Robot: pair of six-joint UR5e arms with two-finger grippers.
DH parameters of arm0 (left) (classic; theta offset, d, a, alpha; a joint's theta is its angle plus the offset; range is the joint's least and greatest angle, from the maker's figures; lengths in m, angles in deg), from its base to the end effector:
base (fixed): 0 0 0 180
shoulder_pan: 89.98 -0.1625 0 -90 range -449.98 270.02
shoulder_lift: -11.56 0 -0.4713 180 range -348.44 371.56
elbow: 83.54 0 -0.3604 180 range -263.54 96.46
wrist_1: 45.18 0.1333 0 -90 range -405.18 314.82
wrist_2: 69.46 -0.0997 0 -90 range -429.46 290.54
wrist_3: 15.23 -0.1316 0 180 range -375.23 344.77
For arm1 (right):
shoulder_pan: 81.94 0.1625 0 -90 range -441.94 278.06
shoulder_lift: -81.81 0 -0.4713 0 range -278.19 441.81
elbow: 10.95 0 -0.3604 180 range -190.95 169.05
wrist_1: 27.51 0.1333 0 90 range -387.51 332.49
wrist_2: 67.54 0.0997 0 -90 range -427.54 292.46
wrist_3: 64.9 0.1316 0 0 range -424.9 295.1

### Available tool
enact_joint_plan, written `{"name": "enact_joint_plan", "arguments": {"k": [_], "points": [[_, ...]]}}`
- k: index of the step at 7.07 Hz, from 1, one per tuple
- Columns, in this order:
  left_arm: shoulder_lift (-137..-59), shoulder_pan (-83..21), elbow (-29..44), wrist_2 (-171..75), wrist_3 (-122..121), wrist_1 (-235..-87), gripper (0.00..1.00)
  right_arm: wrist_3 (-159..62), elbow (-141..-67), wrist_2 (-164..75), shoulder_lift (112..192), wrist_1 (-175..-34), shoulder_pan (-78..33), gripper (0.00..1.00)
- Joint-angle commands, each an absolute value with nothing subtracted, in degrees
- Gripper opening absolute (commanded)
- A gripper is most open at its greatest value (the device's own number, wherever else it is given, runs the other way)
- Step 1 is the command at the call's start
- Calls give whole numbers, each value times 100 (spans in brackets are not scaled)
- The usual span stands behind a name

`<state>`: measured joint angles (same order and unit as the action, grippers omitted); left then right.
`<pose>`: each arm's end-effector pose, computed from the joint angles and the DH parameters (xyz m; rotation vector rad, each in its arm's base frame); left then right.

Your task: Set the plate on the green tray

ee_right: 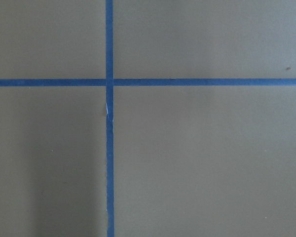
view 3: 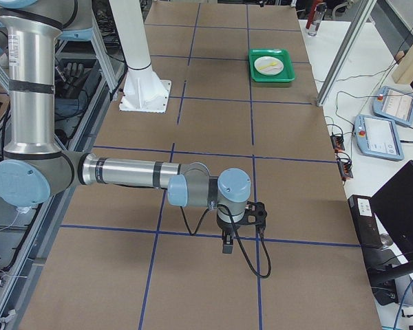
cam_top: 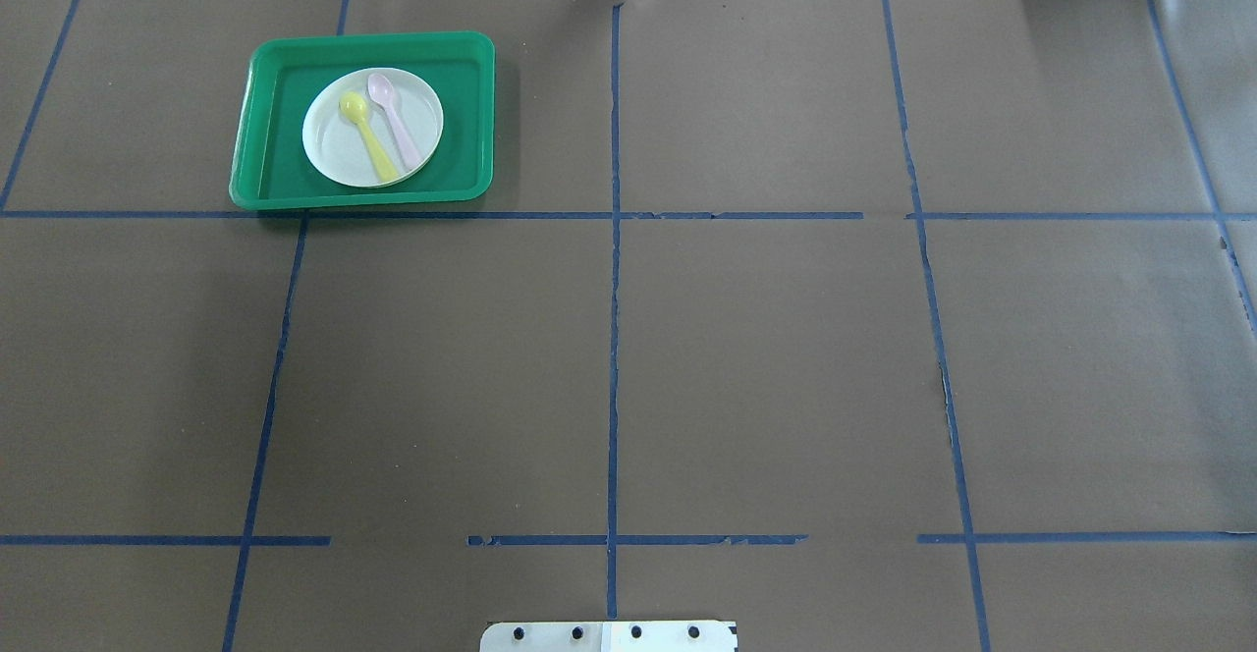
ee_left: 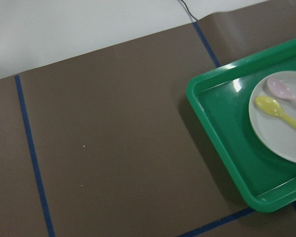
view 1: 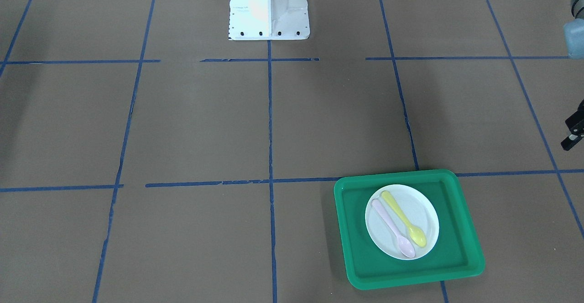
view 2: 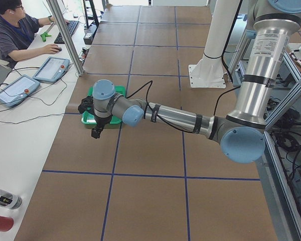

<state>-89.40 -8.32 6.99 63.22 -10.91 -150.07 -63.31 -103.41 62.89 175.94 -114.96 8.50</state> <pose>0.0398 -0.5754 0.5958 0.3559 0.7763 0.2373 0.0512 -0.4271 0.7417 0.0076 -0.7058 0.0285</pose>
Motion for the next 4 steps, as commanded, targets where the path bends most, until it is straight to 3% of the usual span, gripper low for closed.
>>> {"name": "enact_joint_plan", "arguments": {"k": [1,4], "points": [[-8454,-413,664,6325,-1409,-14450,100,-6331,-10341,6289,17594,-11496,850,100],[-7154,-95,969,6386,-1409,-14511,100,-6323,-10341,6289,17594,-11496,850,100]]}}
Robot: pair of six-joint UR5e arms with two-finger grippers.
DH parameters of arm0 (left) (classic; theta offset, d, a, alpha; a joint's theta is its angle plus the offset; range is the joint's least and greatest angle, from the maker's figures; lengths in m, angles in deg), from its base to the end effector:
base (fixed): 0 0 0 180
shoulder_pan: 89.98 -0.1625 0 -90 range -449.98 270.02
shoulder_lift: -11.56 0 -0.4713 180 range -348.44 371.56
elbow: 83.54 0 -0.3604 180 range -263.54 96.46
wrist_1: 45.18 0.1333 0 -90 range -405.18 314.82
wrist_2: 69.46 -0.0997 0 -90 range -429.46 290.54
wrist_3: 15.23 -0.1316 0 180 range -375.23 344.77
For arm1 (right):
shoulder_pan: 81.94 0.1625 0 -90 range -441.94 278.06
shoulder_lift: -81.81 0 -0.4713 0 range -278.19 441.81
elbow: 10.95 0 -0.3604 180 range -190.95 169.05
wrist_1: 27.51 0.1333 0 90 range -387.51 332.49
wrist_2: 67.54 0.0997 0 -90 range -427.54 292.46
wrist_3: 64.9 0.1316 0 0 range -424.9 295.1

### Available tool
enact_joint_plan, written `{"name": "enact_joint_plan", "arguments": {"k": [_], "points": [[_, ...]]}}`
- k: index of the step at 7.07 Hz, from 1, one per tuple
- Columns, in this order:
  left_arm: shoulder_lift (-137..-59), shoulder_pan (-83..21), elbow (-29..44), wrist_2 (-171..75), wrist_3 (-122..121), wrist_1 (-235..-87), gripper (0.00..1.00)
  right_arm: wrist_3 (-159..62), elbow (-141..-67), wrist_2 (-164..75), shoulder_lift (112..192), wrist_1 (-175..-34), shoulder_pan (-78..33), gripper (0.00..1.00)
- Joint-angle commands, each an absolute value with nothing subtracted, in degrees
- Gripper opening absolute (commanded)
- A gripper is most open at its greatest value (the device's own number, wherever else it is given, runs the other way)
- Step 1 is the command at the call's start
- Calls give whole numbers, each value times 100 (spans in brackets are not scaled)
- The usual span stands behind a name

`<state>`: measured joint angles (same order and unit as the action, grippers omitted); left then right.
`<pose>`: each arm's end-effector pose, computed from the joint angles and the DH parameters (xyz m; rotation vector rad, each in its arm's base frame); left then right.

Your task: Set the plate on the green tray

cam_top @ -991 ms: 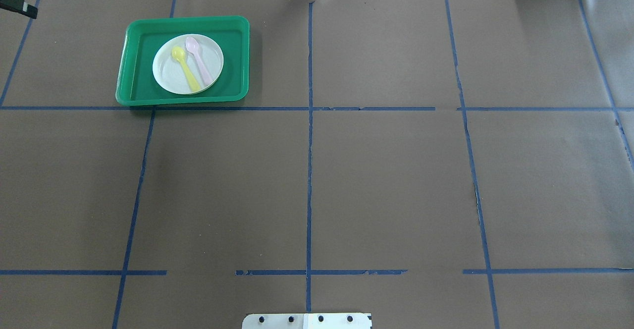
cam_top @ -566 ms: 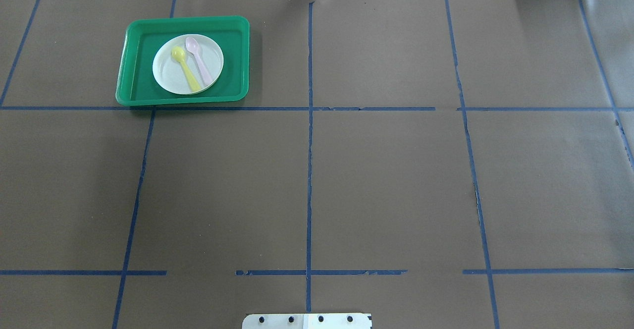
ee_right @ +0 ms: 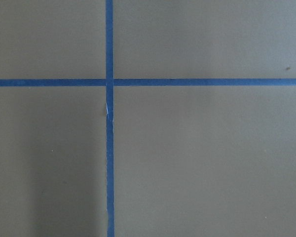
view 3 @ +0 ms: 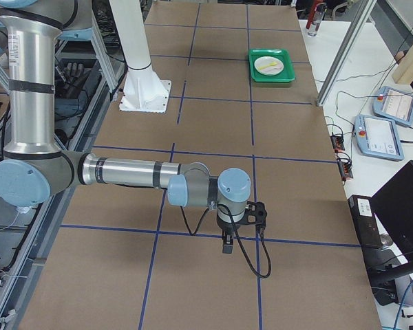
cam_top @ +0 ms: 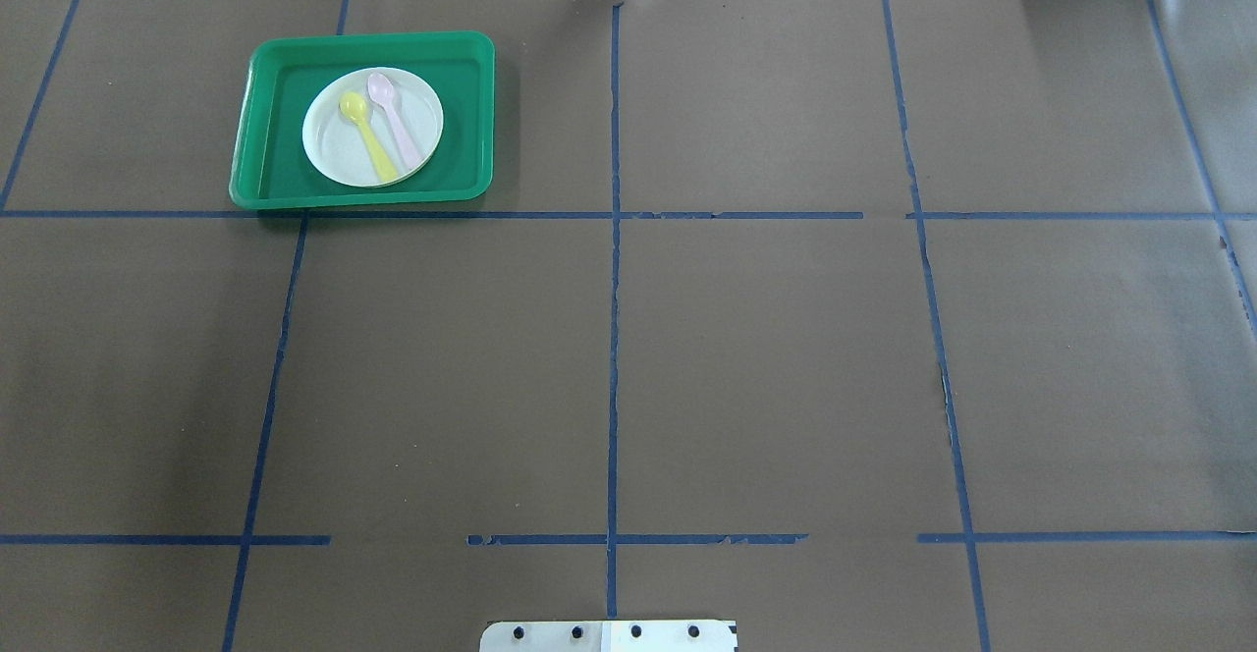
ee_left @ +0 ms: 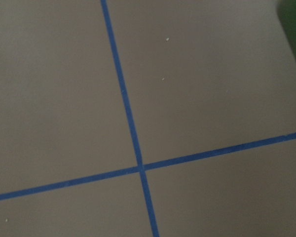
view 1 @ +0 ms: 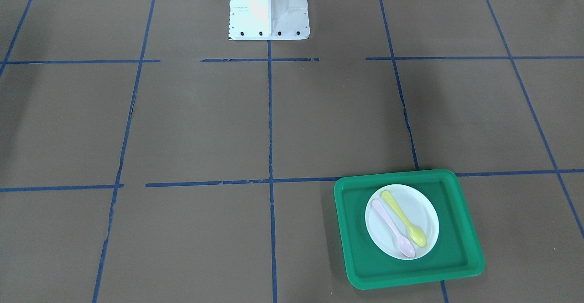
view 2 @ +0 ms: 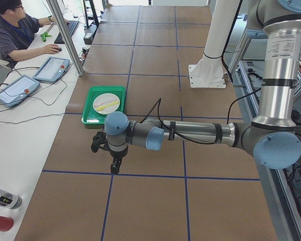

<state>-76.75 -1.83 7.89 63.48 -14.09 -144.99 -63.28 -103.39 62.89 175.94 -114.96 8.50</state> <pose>-0.0288 -0.4620 0.7137 0.1392 0.7516 0.0742 0.0512 -0.4271 0.7419 0.0071 -0.7058 0.0292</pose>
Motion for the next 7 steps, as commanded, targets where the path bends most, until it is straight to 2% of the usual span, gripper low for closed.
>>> {"name": "enact_joint_plan", "arguments": {"k": [1,6,7], "points": [[-7054,-86,1145,6352,-1409,-14442,100,-6331,-10333,6289,17594,-11496,850,100],[-7071,55,1339,6351,-1514,-13977,100,-6331,-10333,6289,17594,-11496,850,100],[-7149,290,1375,6360,-2219,-13322,100,-6331,-10341,6289,17594,-11496,850,100]]}}
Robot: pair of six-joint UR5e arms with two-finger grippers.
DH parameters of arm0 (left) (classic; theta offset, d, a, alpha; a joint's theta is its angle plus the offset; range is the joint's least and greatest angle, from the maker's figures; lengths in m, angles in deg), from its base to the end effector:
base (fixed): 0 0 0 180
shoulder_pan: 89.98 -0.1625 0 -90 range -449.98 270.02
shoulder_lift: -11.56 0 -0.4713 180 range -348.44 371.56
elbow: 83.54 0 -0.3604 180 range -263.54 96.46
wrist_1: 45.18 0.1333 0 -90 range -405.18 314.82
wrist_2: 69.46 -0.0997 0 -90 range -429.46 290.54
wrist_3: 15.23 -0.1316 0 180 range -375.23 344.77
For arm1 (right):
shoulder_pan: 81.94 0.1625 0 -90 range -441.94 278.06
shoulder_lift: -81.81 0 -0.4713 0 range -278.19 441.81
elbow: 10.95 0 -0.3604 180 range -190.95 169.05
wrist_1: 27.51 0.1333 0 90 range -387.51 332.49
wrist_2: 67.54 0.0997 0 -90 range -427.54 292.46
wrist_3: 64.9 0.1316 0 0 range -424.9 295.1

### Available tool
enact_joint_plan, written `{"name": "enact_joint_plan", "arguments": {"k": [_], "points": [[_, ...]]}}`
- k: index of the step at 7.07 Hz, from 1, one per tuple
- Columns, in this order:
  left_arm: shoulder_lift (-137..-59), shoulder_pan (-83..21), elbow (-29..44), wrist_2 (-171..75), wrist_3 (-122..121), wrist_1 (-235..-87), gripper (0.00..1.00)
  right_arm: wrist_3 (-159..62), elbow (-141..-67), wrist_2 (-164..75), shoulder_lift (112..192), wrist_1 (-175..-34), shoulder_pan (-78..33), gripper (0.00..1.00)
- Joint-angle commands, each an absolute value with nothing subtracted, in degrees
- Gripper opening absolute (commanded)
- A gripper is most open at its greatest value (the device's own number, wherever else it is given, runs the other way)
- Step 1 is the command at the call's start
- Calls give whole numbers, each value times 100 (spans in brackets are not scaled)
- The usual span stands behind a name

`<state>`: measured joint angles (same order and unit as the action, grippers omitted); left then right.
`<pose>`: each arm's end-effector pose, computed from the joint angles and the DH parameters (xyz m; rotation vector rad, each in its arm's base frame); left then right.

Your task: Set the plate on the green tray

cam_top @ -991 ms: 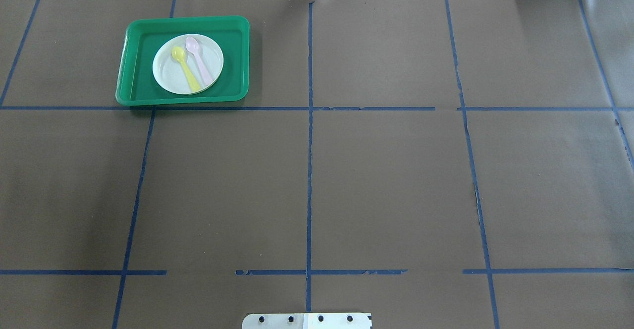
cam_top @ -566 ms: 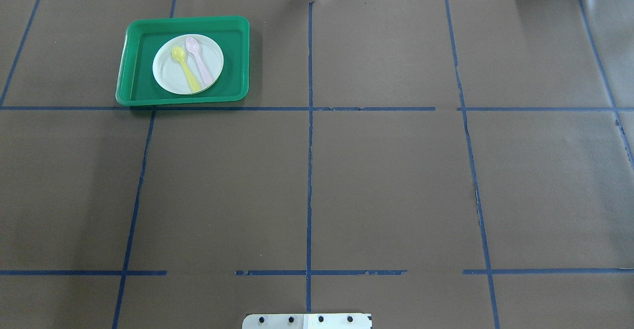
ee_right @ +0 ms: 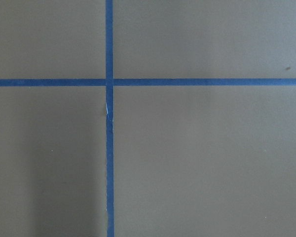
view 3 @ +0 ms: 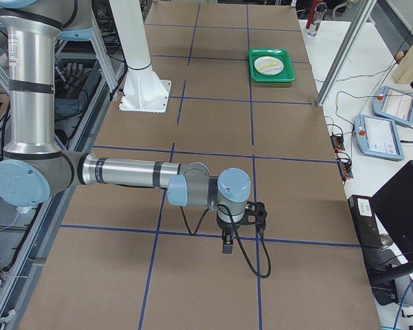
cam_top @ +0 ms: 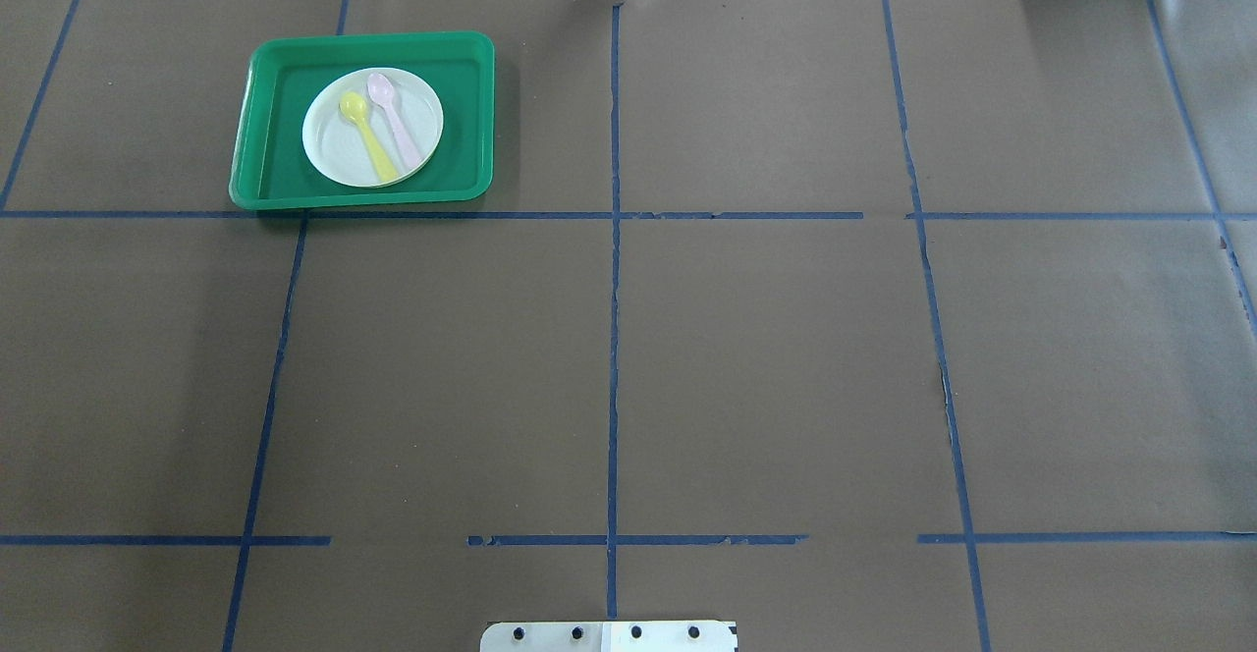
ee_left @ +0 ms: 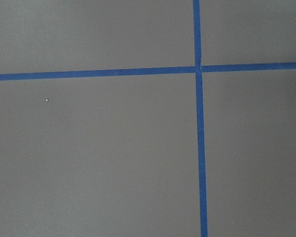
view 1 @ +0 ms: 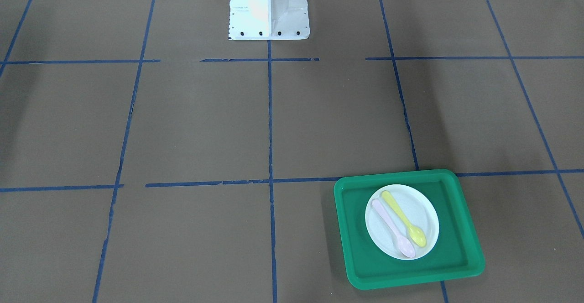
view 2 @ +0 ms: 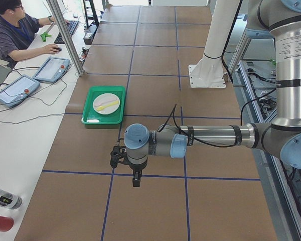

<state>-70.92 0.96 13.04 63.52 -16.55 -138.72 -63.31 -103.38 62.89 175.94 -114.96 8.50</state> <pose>-0.0502 -0.4019 0.7273 0.0580 0.7490 0.0233 0.0512 -0.4271 0.7420 0.0071 -0.7058 0.0287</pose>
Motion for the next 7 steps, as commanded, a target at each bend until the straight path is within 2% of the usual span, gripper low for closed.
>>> {"name": "enact_joint_plan", "arguments": {"k": [1,7], "points": [[-7333,475,1376,6369,-2400,-12951,100,-6331,-10341,6289,17594,-11496,850,100],[-7326,468,1244,6422,-2358,-12982,100,-6331,-10333,6289,17594,-11496,850,100]]}}
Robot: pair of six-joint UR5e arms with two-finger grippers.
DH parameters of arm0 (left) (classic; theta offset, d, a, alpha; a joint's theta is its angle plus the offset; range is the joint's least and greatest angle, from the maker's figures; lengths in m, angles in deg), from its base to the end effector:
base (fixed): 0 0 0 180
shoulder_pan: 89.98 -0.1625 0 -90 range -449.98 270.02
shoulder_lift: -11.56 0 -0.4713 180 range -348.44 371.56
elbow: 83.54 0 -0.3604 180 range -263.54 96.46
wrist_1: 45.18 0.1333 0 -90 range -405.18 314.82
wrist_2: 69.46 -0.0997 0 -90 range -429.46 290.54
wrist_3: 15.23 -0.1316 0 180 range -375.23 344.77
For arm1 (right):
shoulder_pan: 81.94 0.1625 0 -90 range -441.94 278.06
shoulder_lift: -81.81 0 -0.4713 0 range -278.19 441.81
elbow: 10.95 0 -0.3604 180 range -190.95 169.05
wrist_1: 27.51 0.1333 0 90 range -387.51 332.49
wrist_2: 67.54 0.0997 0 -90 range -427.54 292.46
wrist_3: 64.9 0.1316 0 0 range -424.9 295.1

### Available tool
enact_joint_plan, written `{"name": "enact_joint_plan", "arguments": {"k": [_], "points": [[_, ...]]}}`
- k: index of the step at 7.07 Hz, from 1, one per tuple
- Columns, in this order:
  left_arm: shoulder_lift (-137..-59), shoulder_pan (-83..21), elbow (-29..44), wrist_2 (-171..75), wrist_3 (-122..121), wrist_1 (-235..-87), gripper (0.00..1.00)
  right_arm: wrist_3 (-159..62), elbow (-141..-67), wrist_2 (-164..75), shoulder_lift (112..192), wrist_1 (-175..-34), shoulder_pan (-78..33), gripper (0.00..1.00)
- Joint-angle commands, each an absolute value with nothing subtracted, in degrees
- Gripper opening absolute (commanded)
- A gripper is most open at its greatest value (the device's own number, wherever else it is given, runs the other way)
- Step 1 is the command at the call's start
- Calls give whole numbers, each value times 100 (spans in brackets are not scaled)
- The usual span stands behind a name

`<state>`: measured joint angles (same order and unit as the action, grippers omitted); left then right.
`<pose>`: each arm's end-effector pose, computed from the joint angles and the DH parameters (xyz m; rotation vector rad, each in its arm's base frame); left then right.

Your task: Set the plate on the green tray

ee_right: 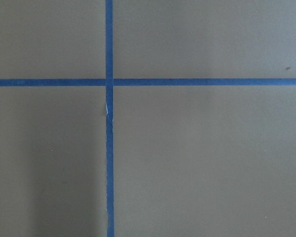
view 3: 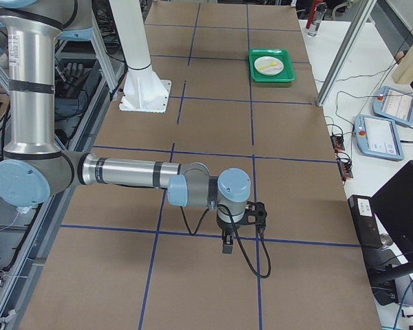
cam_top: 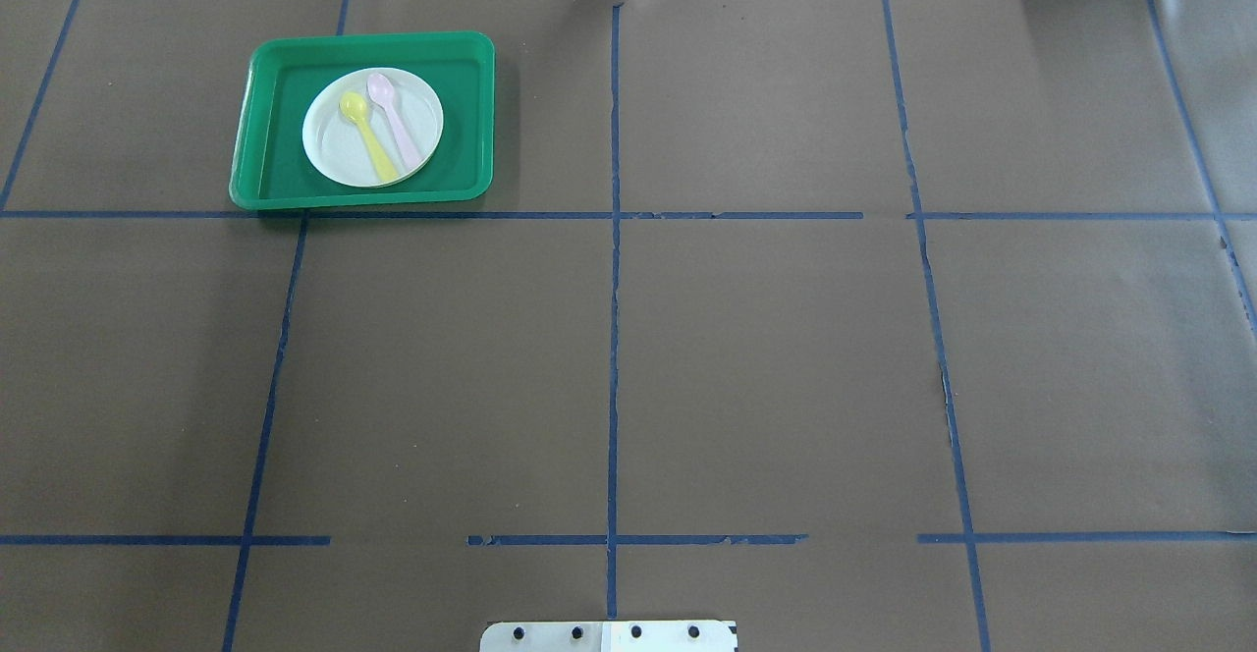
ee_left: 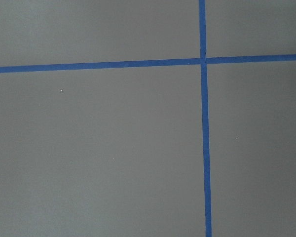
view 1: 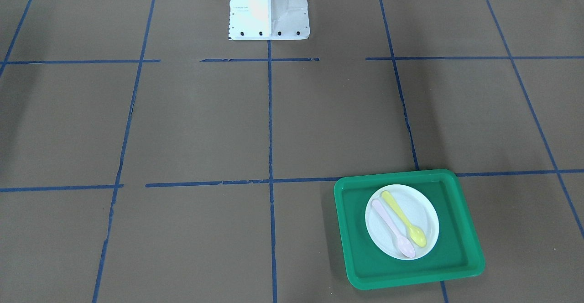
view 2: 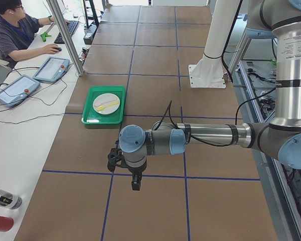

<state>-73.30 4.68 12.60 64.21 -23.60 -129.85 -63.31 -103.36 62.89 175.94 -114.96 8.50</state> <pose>-0.0756 -0.4055 0.7281 0.0150 0.7651 0.0328 0.0512 -0.4271 0.7421 0.0068 -0.7058 0.0288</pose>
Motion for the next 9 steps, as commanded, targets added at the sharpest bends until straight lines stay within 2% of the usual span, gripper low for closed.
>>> {"name": "enact_joint_plan", "arguments": {"k": [1,3,9], "points": [[-7334,459,1148,6430,-2358,-12991,100,-6331,-10333,6289,17594,-11496,850,100],[-7343,442,937,6841,-2358,-13017,100,-6331,-10341,6289,17594,-11496,850,100],[-7352,433,936,6782,-2350,-13008,100,-6331,-10341,6289,17594,-11496,850,100]]}}
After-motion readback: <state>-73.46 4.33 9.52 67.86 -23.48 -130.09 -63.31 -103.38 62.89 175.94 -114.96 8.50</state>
